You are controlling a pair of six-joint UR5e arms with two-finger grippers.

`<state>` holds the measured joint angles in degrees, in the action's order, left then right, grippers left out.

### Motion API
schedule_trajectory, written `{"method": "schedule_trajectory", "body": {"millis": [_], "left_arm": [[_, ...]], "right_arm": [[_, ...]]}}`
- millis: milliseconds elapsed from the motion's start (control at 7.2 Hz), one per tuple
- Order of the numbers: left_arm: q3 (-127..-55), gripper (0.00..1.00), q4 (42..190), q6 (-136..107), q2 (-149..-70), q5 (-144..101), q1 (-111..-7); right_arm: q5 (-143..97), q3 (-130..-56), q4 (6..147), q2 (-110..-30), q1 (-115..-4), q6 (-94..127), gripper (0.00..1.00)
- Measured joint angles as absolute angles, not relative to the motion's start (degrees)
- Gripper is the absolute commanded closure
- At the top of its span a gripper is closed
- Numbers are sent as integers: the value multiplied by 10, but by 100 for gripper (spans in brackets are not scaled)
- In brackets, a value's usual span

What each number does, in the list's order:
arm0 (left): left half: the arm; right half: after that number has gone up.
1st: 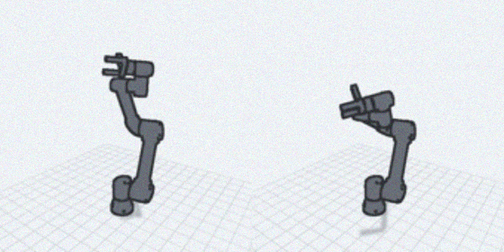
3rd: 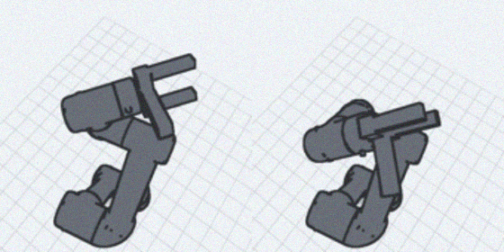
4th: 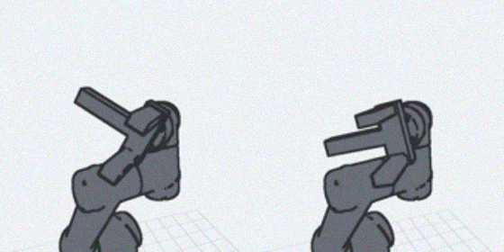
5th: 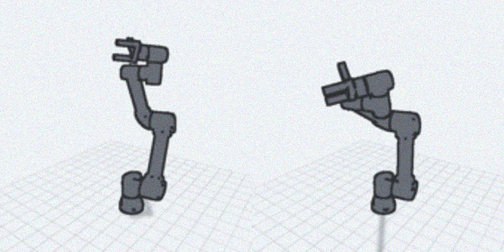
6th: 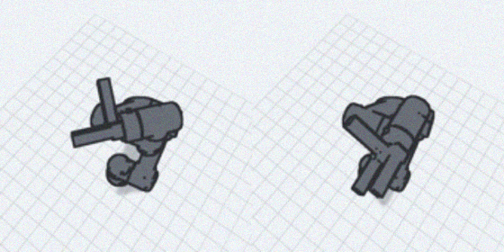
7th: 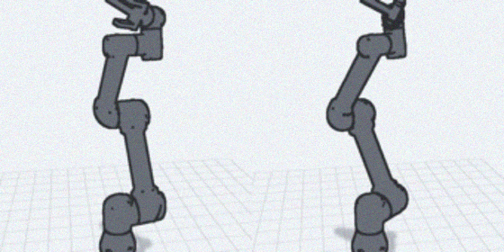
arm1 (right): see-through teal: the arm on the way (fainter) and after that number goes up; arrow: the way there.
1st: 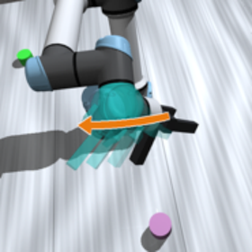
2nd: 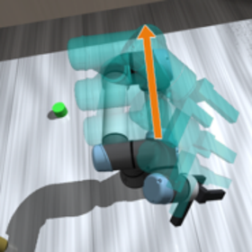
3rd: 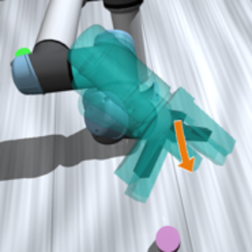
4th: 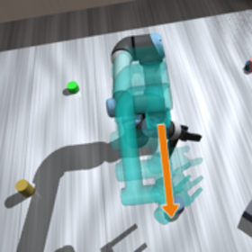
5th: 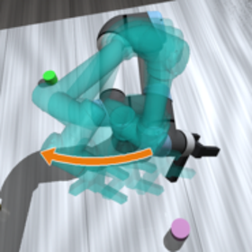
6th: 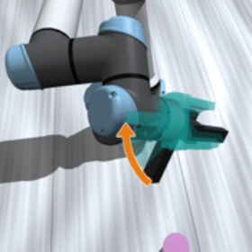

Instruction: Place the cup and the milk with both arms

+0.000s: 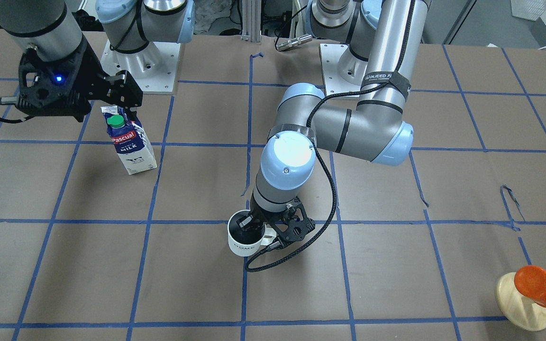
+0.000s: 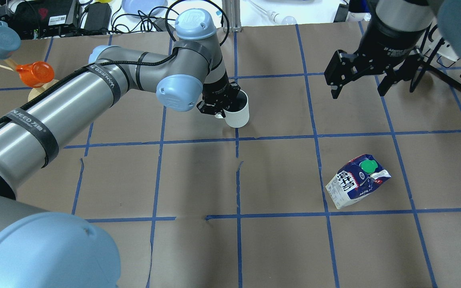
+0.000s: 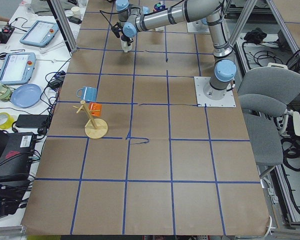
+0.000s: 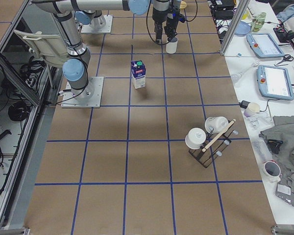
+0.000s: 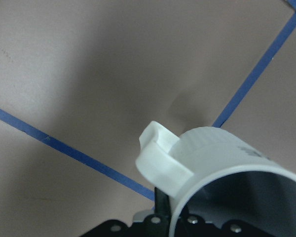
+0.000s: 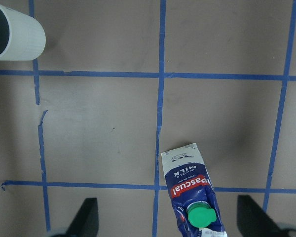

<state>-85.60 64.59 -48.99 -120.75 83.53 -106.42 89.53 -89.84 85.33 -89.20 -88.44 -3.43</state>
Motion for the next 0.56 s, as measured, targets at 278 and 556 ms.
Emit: {"method": "schedule_trajectory", "body": {"millis": [278,556], "left_arm": [[-868,63,649,-490,-1208,836,-1067],[-882,0,644,-490,-1206,837,-1068]], "right_arm": [[933,-955,863,-888,-879,-69,0],[944,-1014,885,-889,-876,-125,1]]}}
